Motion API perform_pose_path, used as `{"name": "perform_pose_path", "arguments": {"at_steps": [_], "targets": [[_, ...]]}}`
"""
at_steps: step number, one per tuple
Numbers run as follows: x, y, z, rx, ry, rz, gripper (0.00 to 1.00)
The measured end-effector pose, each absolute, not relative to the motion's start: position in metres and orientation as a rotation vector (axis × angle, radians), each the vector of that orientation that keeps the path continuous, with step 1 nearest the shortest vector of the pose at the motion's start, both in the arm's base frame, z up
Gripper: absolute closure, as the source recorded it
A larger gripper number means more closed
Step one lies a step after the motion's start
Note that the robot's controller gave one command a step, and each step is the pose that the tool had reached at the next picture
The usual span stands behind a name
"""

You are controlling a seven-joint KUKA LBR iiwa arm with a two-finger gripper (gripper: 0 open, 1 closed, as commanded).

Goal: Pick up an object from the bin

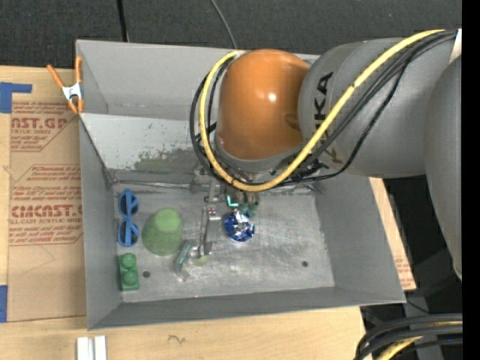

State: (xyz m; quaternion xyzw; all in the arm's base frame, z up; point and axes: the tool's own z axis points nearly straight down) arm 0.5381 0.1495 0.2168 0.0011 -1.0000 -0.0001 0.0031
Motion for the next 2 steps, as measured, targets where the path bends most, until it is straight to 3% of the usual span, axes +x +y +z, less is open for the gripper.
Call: {"name": "perform_pose_path", "arguments": {"at_steps": [1,2], "targets": [[0.5479,0.1669,0.0747,-0.046,-3.14,-0.003,0.0],[0.5485,0.1681,0.0814,-0.045,-3.136,-0.004,1.0]]}}
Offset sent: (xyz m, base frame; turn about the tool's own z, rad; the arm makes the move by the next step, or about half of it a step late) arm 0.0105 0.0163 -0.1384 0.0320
